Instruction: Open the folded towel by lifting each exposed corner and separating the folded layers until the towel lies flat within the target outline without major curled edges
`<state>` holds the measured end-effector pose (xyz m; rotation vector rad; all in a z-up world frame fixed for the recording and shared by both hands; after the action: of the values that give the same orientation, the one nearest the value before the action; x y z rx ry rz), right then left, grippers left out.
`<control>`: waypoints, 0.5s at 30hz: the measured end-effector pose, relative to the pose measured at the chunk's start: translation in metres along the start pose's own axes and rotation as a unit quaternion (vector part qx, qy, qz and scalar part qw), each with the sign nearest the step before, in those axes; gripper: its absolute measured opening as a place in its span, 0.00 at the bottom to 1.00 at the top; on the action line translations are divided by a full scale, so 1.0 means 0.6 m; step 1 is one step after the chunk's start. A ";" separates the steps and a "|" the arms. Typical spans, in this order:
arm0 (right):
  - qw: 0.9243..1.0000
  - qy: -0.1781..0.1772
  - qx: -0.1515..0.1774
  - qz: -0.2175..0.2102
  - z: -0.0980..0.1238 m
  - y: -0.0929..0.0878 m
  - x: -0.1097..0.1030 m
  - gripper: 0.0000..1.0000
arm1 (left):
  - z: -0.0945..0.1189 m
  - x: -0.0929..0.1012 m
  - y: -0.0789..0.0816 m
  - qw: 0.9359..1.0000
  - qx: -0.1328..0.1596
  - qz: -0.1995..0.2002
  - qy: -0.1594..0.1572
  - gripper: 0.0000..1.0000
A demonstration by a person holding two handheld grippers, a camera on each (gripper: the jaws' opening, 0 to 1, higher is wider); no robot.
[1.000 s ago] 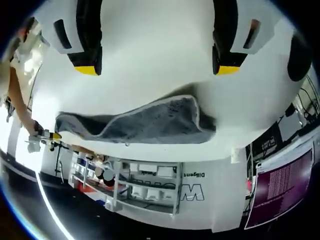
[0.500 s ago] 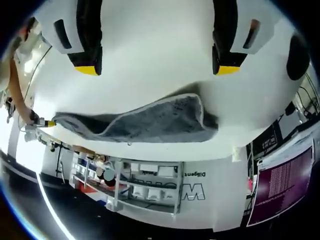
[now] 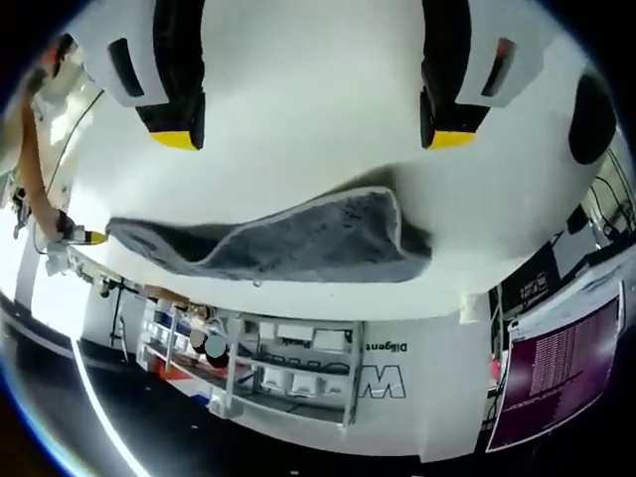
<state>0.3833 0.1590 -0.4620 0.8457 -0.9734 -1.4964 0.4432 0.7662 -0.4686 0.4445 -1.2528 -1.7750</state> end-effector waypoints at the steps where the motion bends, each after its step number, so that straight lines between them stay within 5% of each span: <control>1: 1.000 0.007 0.006 -0.009 0.003 0.003 0.001 0.50 | 0.000 0.000 0.000 1.000 0.001 0.001 0.000 0.88; 10: 1.000 0.010 -0.018 -0.011 0.017 -0.005 -0.014 0.85 | 0.001 -0.003 0.002 1.000 0.008 0.004 0.001 0.87; 15: 1.000 0.023 -0.021 0.000 0.027 -0.005 -0.031 0.81 | 0.000 -0.007 0.003 1.000 0.020 0.012 0.000 0.86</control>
<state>0.3700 0.1799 -0.4579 0.8468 -0.9055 -1.4859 0.4467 0.7695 -0.4678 0.4503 -1.2904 -1.7330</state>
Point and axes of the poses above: the point that each gripper's makers call its tool centre point, and the gripper's own axes: z roughly backward along the fingers, x roughly to its right, y roughly out of its top, the point moved 9 cm from there along z, roughly backward along the fingers, and after that the axes turned 10 degrees about -y, right-handed, at the moved point
